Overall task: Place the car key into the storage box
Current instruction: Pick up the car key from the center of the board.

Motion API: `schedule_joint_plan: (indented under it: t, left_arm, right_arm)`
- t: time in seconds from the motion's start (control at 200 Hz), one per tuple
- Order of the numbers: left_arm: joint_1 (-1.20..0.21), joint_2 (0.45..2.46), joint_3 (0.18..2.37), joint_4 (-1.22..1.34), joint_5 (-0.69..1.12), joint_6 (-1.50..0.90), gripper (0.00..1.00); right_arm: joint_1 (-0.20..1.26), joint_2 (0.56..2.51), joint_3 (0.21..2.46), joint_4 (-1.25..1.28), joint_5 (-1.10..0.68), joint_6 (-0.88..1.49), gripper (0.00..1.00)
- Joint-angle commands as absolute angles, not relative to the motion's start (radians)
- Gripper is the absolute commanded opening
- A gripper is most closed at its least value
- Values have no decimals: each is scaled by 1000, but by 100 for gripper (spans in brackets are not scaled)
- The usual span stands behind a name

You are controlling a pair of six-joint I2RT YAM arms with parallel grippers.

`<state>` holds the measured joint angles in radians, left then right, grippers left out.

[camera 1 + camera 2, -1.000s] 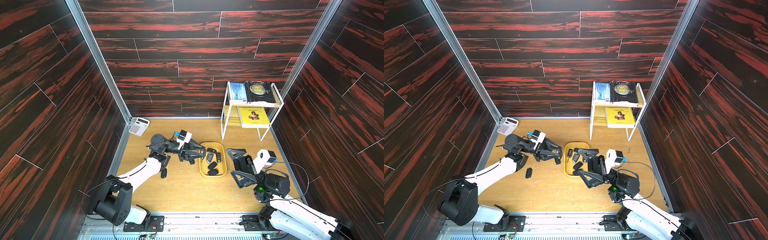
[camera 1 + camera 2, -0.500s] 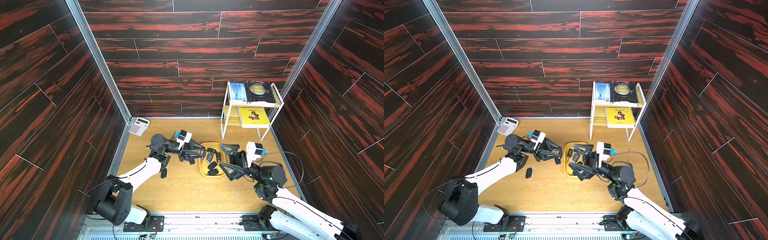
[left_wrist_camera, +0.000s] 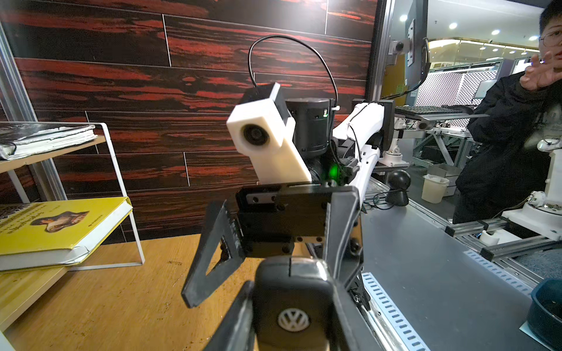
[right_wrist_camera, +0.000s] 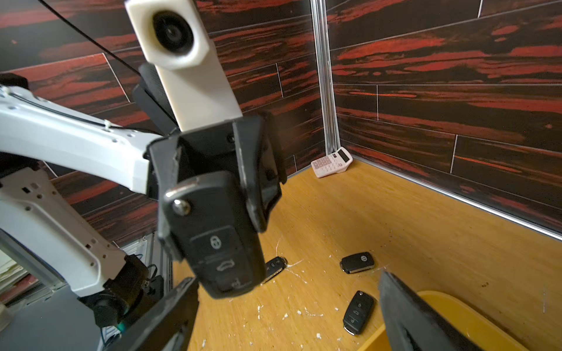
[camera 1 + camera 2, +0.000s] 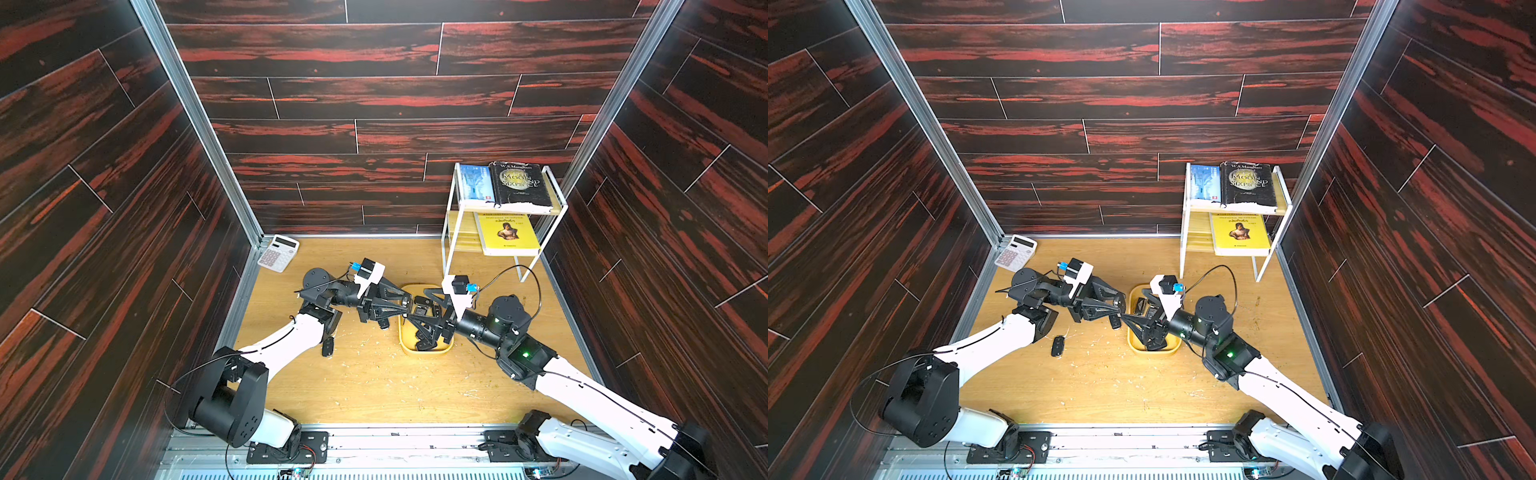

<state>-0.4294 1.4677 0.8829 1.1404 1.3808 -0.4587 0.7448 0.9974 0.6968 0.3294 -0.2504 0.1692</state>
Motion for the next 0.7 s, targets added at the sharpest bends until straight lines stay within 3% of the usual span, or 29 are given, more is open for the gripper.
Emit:
schedule_joint_plan:
  t: [0.0, 0.316, 0.691]
  left_arm:
    - [-425, 1468, 916, 1154, 1401, -475, 8]
    - [-429, 1551, 990, 1229, 1444, -664, 9]
    - [-454, 1576, 1005, 1222, 1452, -687, 10]
  right_arm:
    - [742, 990, 678, 357, -235, 147, 96]
    - [743, 1007, 687, 327, -284, 128, 96]
    - [743, 1019, 716, 310, -335, 130, 90]
